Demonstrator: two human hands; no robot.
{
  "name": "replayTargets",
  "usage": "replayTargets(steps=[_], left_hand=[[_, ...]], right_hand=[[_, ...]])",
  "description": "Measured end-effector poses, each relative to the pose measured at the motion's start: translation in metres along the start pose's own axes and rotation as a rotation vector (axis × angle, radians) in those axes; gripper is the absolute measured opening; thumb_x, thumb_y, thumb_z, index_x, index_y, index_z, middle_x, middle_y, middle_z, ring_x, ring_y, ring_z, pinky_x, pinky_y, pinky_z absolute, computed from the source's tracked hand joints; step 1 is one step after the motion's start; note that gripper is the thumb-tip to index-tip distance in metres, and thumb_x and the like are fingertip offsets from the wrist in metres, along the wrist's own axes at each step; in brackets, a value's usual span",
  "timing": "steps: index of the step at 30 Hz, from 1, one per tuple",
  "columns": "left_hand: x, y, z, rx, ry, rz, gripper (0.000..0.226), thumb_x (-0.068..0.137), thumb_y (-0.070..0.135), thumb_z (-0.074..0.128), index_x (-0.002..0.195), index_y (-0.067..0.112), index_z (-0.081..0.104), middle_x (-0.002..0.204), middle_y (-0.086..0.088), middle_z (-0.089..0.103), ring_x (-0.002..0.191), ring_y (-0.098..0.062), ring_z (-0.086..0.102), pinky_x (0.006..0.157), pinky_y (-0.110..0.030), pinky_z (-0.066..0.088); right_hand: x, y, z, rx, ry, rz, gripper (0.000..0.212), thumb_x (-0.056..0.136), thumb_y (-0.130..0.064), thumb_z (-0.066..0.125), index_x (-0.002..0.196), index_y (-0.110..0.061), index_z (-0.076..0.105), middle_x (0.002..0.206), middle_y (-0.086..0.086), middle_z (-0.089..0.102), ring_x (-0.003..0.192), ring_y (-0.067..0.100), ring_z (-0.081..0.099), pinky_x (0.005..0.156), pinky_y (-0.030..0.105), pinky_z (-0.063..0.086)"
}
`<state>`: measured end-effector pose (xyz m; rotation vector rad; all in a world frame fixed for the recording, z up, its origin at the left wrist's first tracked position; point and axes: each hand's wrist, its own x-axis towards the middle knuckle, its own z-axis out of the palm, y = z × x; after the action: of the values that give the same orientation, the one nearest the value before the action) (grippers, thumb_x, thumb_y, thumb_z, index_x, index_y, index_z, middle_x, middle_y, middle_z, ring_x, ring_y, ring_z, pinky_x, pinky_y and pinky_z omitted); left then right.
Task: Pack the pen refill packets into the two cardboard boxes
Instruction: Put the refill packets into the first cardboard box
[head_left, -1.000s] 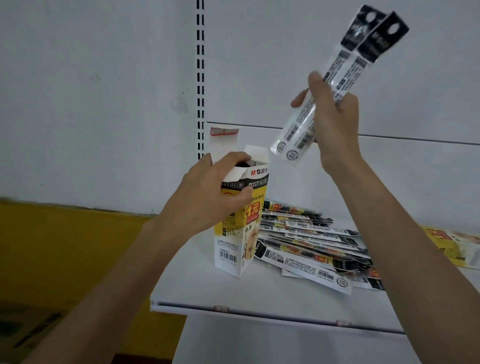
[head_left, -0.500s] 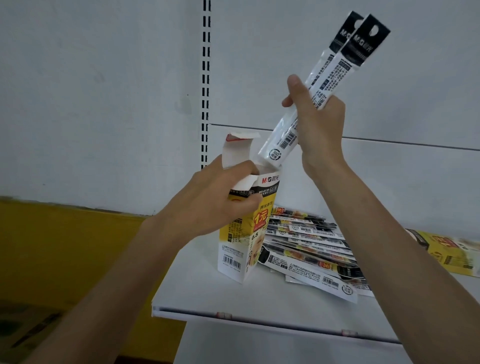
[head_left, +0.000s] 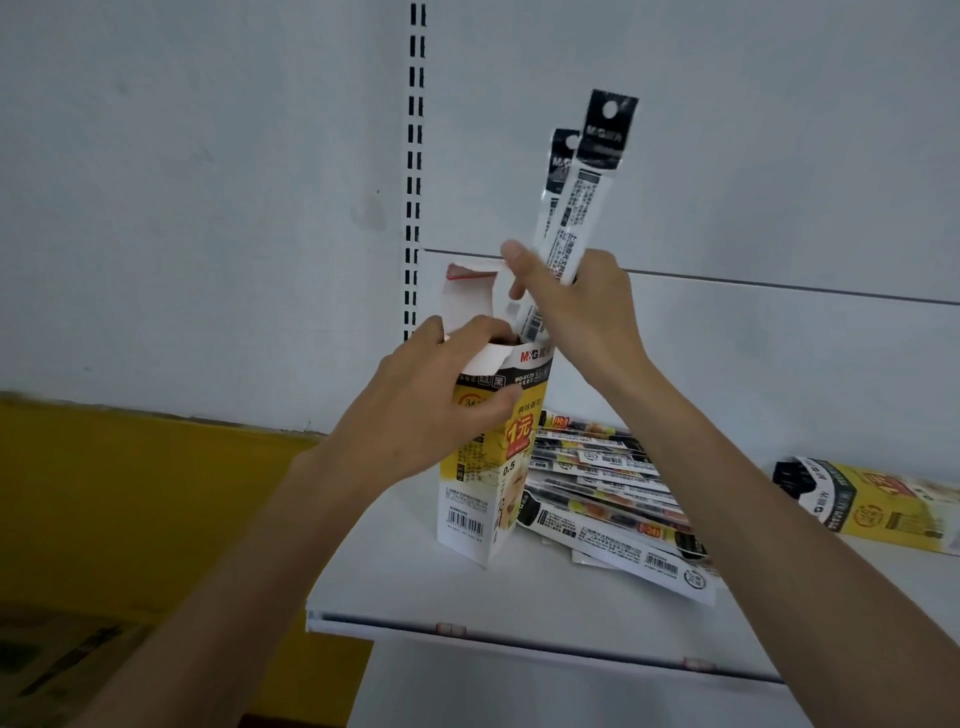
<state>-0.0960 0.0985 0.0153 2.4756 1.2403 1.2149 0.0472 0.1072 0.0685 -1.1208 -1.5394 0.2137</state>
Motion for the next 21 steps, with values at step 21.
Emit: replayTargets(steps=[21], left_hand=[[0.005, 0.002, -0.009, -0.093, -0.035, -0.022, 0.062, 0.073, 0.046, 0.065, 0.122, 0.052, 0.028, 0.109, 0.003, 0.057, 0.096, -0.016, 0.056, 0.076, -0.037, 0.052]], right_hand=[[0.011, -0.002, -0.041, 0.053, -0.244, -0.07, 0.01, 0.081, -0.013, 0.068, 0.075, -0.021, 0.068, 0.068, -0.007, 0.062, 0.056, -0.001, 0.049, 0.055, 0.012, 0.038]])
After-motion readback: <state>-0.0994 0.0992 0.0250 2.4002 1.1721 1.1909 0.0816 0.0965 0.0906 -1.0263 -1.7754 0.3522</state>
